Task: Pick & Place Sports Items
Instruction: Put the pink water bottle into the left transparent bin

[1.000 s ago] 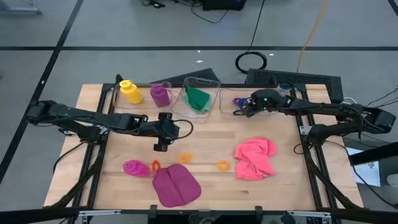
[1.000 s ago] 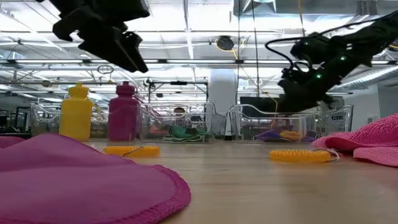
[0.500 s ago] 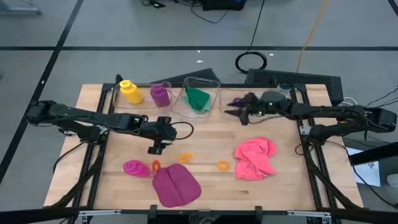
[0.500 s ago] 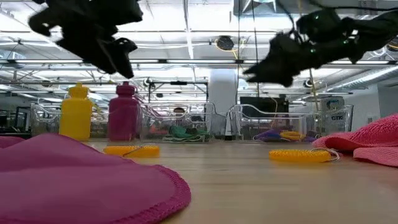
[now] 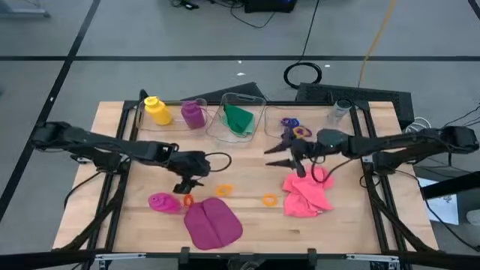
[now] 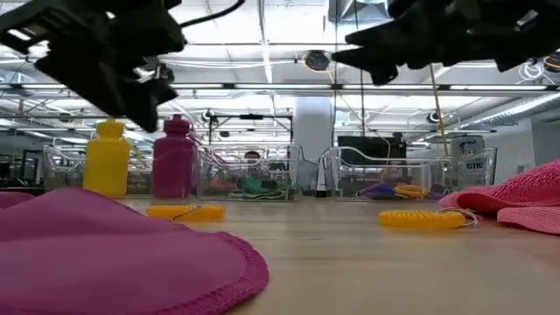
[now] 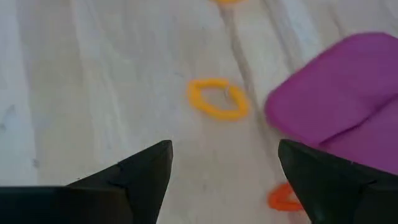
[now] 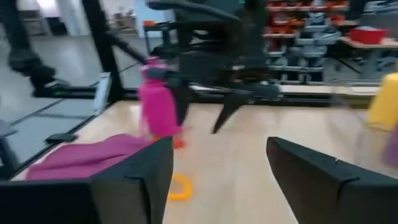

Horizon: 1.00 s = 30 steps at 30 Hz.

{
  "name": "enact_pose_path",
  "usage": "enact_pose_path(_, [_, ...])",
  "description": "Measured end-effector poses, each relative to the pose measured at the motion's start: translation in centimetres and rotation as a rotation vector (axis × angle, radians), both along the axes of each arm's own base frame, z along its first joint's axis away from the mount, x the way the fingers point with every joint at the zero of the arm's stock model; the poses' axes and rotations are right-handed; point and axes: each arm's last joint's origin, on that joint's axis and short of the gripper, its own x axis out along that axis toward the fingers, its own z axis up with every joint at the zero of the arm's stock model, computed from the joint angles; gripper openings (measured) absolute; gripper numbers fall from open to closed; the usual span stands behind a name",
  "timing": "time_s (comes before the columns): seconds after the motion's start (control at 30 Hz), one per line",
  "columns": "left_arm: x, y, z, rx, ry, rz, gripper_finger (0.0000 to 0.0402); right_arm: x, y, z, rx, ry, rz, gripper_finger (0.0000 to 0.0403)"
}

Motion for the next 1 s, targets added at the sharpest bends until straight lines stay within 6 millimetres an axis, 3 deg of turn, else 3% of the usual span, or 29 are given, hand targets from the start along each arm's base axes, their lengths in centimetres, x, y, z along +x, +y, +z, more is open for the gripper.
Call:
enact_pose_path(0.37, [-2.1,-2.4,-2.7,0.044,0.077,-0.167,0.0248,0.0,1.5,-0.1,-0.002,0.006,0.057,0.0165])
enact_pose_path(0.53, [-2.0,-2.9,-2.8,0.049,0.052,-0.176,0.0248,0.0,1.5,-0.1,-0.027,0.000,0.058,0.0157])
enact_pose_path(0.8, [0.1,-2.7,-1.2,0.100,-0.237,-0.253,0.0248,0.0,1.5,-0.1,-0.050,-0.007,0.054,0.0148])
enact_pose_path(1.0, [0.3,-1.9,2.8,0.094,-0.142,-0.187,0.0248,0.0,1.5,0.0,-0.054,-0.014,0.053,0.0143])
